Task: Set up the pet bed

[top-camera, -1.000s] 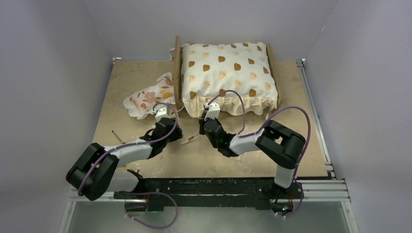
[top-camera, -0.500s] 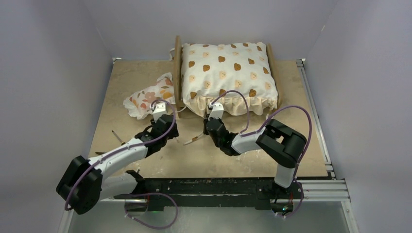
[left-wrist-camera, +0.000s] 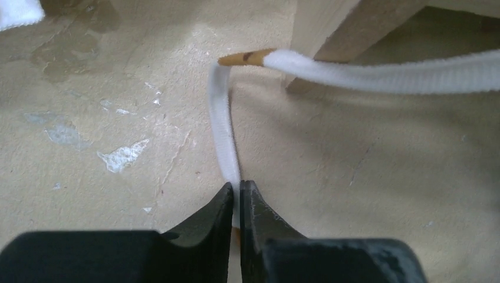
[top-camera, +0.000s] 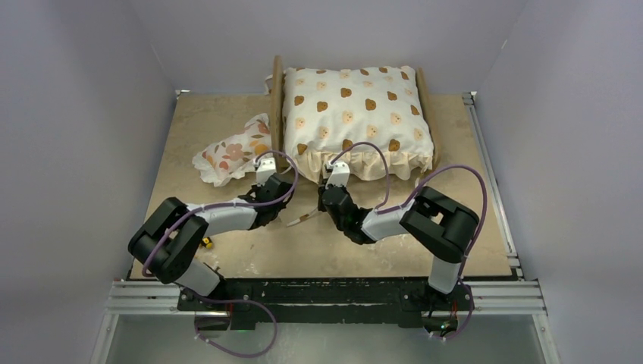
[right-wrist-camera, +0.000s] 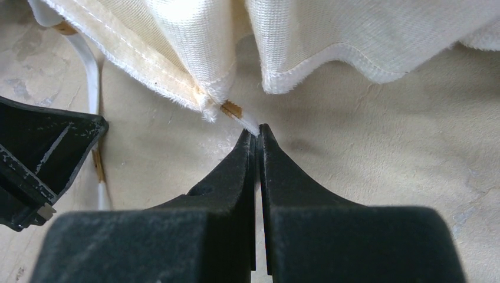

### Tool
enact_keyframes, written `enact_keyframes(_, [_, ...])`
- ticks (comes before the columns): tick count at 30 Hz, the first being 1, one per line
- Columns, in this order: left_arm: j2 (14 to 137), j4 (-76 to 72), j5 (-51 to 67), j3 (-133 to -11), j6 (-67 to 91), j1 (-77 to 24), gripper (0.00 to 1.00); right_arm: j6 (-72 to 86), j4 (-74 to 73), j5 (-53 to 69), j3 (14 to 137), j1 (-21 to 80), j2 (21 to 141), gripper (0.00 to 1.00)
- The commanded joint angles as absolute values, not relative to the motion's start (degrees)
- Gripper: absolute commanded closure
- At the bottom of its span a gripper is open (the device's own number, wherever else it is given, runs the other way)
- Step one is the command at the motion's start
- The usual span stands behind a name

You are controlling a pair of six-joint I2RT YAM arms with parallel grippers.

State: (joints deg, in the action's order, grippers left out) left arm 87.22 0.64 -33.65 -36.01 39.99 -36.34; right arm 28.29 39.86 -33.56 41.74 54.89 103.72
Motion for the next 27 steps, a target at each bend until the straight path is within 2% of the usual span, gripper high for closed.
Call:
enact_keyframes(1, [86.4,0.9,-27.5,-32.2,41.3,-37.9,1.0,29.0,40.6,-35.5,40.9,54.7,100.6,1.0])
enact_keyframes(9, [72.6,9.3,-22.9,-26.3,46.8,-48.9,1.0,29.5,41.2,-35.1,40.5,54.2,100.4,1.0])
enact_keyframes(11, [69.1,12.7,-22.4,-27.8,46.5,-50.0,0.91,29.6,41.2,-34.8,40.7,54.1,100.7,1.0])
enact_keyframes(13, [66.3,14.9,-23.2,-29.8,45.4,-50.0,0.77,29.5,41.2,-34.7,40.9,54.1,100.8,1.0])
enact_keyframes(15, [64.5,16.8,-26.5,-32.4,43.8,-49.8,0.61,29.6,41.2,-34.6,40.9,54.0,100.8,1.0])
enact_keyframes(17, [64.5,17.7,-30.8,-34.9,41.8,-49.1,0.53,29.6,41.1,-34.6,40.7,54.0,100.7,1.0])
enact_keyframes(20, [67.1,14.8,-33.1,-37.3,37.5,-46.3,0.48,29.6,41.2,-34.6,40.6,53.9,100.6,1.0])
enact_keyframes(27, [77.2,1.1,-23.6,-38.6,31.3,-39.1,0.47,29.7,41.2,-34.6,40.5,53.8,100.7,1.0])
